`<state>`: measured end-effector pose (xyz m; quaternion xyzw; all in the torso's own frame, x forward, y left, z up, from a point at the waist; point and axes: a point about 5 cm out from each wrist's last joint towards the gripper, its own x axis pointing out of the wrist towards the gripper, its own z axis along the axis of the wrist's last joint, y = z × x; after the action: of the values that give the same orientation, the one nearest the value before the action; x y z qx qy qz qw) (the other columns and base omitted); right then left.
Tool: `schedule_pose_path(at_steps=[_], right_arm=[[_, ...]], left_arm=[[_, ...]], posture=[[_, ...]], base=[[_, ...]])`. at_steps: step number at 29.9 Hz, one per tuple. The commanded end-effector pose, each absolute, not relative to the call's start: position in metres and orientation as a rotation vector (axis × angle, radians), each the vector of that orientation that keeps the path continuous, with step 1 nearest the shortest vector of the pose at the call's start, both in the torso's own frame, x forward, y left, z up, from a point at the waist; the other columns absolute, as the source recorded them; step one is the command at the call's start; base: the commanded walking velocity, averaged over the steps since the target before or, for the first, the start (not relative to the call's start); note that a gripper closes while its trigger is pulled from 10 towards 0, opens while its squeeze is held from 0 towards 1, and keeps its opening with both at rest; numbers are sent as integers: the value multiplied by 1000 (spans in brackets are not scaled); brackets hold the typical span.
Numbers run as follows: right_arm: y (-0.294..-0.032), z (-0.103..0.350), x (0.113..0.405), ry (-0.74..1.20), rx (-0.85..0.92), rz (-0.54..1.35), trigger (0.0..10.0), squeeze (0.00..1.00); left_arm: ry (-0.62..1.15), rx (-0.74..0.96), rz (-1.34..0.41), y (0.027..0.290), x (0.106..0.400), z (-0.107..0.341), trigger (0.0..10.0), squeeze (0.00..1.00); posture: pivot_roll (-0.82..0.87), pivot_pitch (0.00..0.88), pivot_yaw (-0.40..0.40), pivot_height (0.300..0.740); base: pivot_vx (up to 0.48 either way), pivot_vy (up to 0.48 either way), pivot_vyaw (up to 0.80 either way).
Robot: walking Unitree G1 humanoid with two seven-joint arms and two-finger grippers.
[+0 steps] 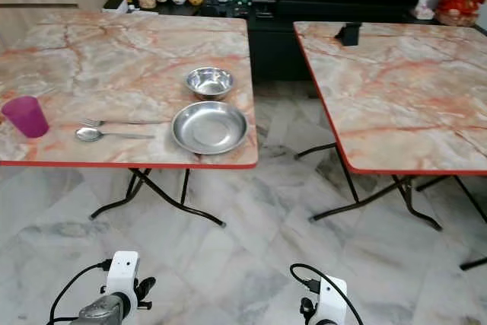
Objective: Setting the table
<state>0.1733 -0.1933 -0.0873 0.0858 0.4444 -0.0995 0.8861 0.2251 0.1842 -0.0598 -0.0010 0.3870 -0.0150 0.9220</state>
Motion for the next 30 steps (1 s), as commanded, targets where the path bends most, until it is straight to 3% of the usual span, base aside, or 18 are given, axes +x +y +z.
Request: schedule_pose_path(at_steps=[1,10,20,30], right_arm=[[-194,-87,174,926,175,-206,10000,0],[-195,-87,174,924,172,-205,10000,0],[-194,-87,174,930,172,-200,10000,0],[-192,-87,173,925,175,-202,10000,0]], left_arm=[[800,-11,-21,185,222,-61,10000,0],[794,-15,-27,183,223,-61,10000,0],[774,4,-48,182,225,-60,10000,0],[742,76,-69,194,216,-61,10000,0]], posture=[[32,0,-32,740],[33,0,-34,740],[36,0,-32,740],[41,0,-23,740]], base=[[289,0,0],[312,0,0],[0,0,-542],[0,0,0]])
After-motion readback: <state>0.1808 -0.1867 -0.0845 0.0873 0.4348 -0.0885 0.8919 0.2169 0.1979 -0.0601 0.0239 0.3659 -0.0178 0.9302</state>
